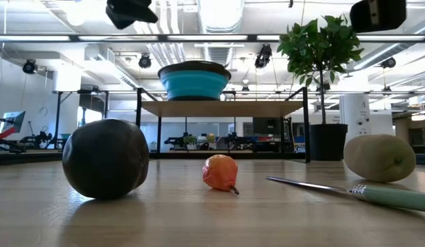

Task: Pick & Place Fruit
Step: Put the brown kiwi into the blue strainer bowl

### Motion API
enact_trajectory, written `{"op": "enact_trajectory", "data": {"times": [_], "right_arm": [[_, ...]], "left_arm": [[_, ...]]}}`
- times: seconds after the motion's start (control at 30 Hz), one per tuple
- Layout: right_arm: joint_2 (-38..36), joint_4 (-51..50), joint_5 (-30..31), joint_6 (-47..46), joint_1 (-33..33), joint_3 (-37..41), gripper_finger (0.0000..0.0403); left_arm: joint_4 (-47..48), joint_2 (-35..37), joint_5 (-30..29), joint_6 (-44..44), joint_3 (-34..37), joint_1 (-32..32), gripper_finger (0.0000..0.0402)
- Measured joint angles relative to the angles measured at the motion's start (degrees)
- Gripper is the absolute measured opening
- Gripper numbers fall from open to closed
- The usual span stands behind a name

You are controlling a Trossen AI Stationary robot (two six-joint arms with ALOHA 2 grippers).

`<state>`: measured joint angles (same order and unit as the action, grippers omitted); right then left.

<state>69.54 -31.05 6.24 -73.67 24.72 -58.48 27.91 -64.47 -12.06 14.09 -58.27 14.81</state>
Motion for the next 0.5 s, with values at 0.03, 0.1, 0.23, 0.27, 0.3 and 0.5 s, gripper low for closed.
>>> {"op": "enact_trajectory", "data": {"times": [0.03, 0.1, 0.23, 0.27, 0.3, 0.5], "right_arm": [[0.0, 0.0, 0.0, -0.7, 0.4, 0.0, 0.0009], [0.0, 0.0, 0.1, -2.1, 1.2, 0.0, 0.0008], [0.6, 0.1, 1.4, -4.7, 2.7, -0.1, 0.0008], [1.0, -0.1, 1.4, -5.2, 3.2, -0.3, 0.0008], [1.6, -0.3, 1.4, -5.5, 3.6, -0.7, 0.0008], [8.1, -3.3, 1.4, -2.4, 4.7, -8.0, 0.0008]], "left_arm": [[-0.5, 0.0, -0.1, 0.8, 0.7, 0.3, 0.019], [-0.7, 0.0, -0.2, 2.3, 1.7, 0.9, 0.019], [-1.3, 0.0, -1.0, 4.5, 3.9, 1.6, 0.019], [-1.7, 0.0, -1.0, 4.9, 4.3, 1.8, 0.019], [-2.0, 0.0, -1.0, 5.4, 4.6, 1.9, 0.019], [-2.3, -0.1, -1.2, 7.0, 5.3, 2.6, 0.019]]}}
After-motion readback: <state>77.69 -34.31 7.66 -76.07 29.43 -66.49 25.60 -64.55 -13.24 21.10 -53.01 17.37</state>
